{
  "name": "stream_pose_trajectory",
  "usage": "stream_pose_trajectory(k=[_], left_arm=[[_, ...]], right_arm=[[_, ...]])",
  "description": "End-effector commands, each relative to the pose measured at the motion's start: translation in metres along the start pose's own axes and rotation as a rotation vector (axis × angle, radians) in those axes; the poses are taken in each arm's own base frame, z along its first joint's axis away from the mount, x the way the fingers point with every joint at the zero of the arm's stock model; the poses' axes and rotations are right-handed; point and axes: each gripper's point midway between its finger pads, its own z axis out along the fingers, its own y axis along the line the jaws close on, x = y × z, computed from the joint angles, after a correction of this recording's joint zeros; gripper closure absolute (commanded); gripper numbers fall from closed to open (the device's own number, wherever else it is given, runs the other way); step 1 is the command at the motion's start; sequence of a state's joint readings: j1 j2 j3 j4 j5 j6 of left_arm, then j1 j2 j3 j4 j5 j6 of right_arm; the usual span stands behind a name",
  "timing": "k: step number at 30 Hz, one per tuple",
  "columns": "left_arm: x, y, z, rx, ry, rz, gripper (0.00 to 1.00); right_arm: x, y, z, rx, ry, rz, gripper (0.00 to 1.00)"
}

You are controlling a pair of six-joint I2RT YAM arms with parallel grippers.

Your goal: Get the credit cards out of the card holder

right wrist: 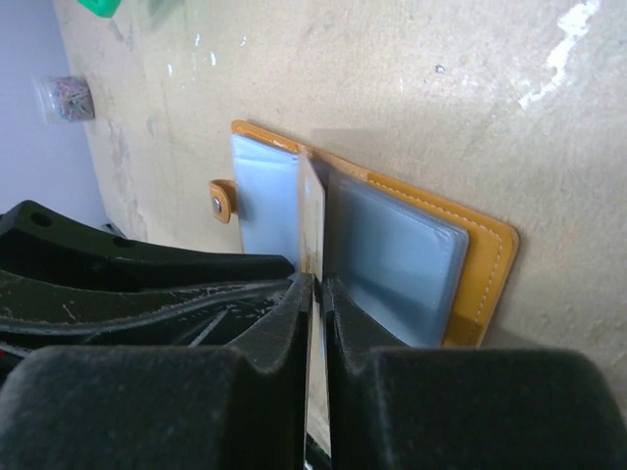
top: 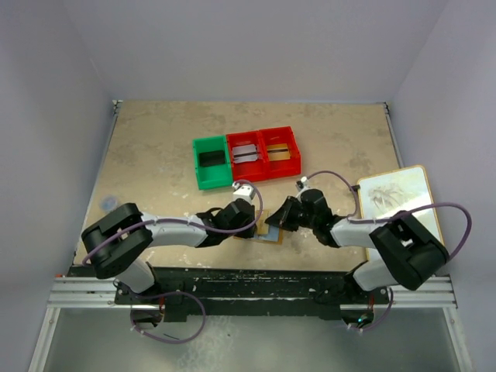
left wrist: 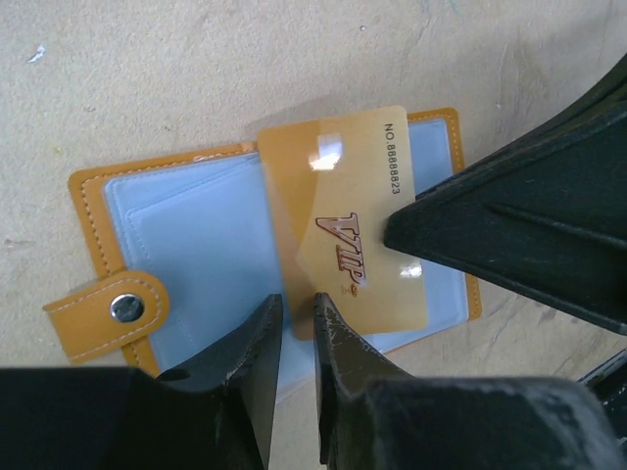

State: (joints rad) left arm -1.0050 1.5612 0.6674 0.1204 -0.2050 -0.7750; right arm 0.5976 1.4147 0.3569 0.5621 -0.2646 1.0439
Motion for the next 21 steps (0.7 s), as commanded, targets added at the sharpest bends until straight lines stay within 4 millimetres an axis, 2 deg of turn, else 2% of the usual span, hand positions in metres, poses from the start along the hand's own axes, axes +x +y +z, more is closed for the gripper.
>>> stream_pose_trajectory(k=[1,5,8,11,16,21], left_arm=[[0.01,-0.004,0.005,0.002,0.027,0.016,0.83],[0.014,-0.001,0.006,-0.011,0.029,0.02,0.84],[0.014,0.002,0.006,-0.024,0.029,0.023,0.84],[0.011,0.003,0.002,-0.032,0.019,0.024,0.84],[-0.004,0.007,-0.013,-0.053,-0.04,0.013,0.8],[-0.025,0.01,-0.036,-0.057,-0.129,-0.009,0.73]], right_arm=[[-0.007,0.025,0.005,-0.119,-0.02,-0.004,0.87],[-0.005,0.024,0.013,-0.131,-0.009,0.004,0.87],[-0.006,0.024,0.017,-0.129,-0.01,0.001,0.91],[-0.009,0.021,0.013,-0.106,-0.029,-0.012,1.0],[-0.019,0.017,-0.002,-0.023,-0.068,-0.063,1.0],[-0.044,0.025,-0.029,0.0,-0.207,-0.16,1.0]])
